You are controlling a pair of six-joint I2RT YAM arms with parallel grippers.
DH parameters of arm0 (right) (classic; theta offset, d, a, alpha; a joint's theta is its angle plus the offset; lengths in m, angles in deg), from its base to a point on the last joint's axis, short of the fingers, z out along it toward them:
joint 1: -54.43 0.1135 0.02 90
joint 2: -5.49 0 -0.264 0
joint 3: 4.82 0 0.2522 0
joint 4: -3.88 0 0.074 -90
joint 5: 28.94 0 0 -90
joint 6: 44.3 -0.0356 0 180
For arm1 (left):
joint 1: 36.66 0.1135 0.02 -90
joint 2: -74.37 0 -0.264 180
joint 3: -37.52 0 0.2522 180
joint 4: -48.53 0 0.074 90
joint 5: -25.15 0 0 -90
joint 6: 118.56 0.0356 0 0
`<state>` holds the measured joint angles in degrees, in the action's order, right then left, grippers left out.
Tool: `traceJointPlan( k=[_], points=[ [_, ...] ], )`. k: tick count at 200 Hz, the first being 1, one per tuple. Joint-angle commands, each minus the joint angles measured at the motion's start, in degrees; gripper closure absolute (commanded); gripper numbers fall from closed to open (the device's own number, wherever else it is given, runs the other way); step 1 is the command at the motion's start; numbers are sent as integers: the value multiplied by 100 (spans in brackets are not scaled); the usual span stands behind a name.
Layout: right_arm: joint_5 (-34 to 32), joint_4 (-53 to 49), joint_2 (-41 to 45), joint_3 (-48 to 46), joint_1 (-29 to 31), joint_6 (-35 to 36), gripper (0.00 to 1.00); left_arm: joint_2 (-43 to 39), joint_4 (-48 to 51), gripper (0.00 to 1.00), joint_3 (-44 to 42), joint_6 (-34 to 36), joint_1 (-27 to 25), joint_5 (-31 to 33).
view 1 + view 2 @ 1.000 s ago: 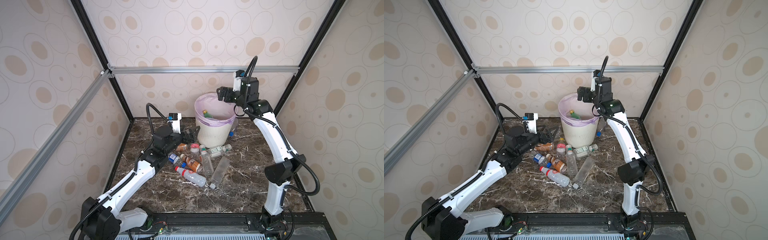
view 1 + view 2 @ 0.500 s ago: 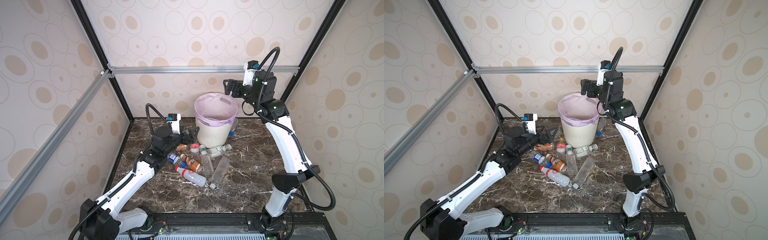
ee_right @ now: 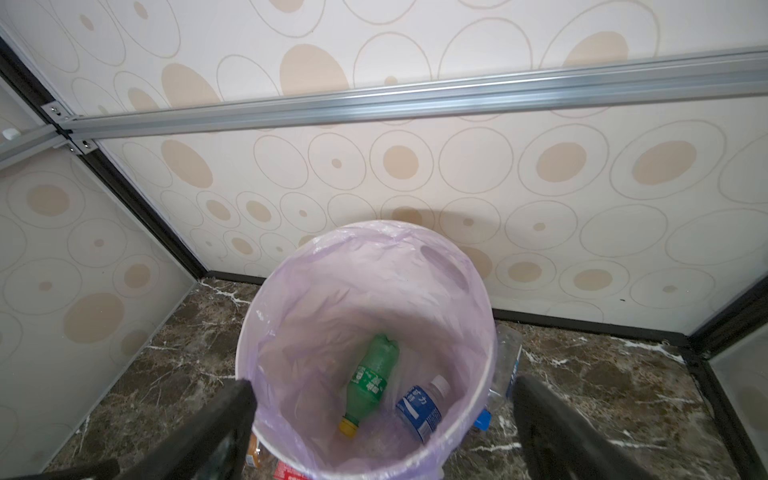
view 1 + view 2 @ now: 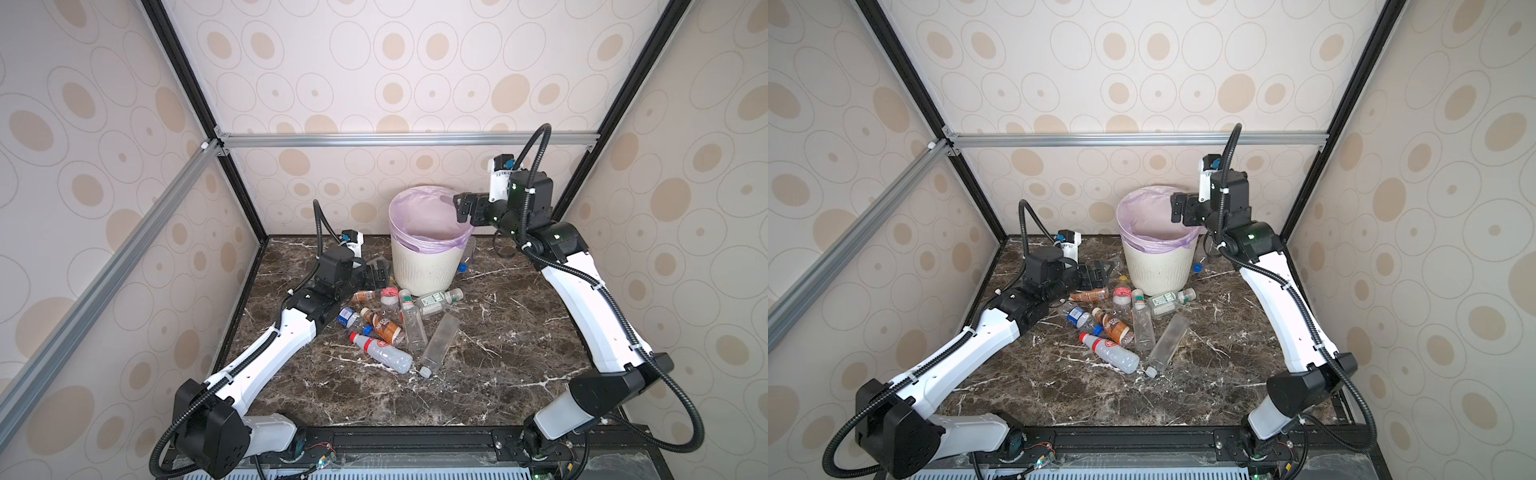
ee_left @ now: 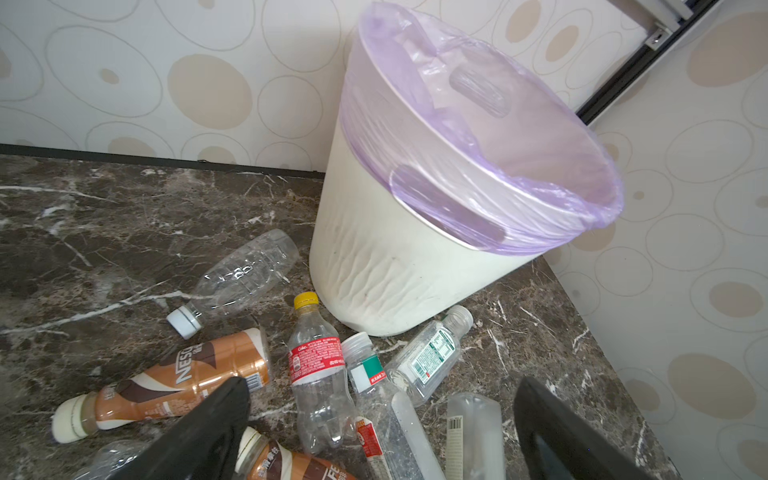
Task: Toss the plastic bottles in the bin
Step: 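Open the right gripper over the bin to drop the Sprite bottle, then lower the right gripper onto the clear blue-labelled bottle beside the bin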
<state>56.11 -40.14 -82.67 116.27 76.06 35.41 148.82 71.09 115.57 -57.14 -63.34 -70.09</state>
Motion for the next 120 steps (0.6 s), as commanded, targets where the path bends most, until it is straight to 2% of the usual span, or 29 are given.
traceJointPlan(
  k=[1, 31, 64, 98, 120],
  points=[
    [-29, 107, 429, -635, -215, -19, 1, 163, 378, 1, 286, 19, 360, -104],
    [171, 228, 949, -1663, -528, -358, 1, 495, 561, 1, 287, -80, 868, -597],
    [385, 336, 1222, -2615, -1122, -714, 1, 613, 423, 1, 118, -19, 930, -776],
    [722, 703, 1056, -3349, -1603, -1118, 0, 721, 9, 1, -50, -237, 934, -1199],
    [862, 921, 700, -3506, -1757, -1212, 0, 582, -718, 1, -349, -426, 927, -1724]
  ],
)
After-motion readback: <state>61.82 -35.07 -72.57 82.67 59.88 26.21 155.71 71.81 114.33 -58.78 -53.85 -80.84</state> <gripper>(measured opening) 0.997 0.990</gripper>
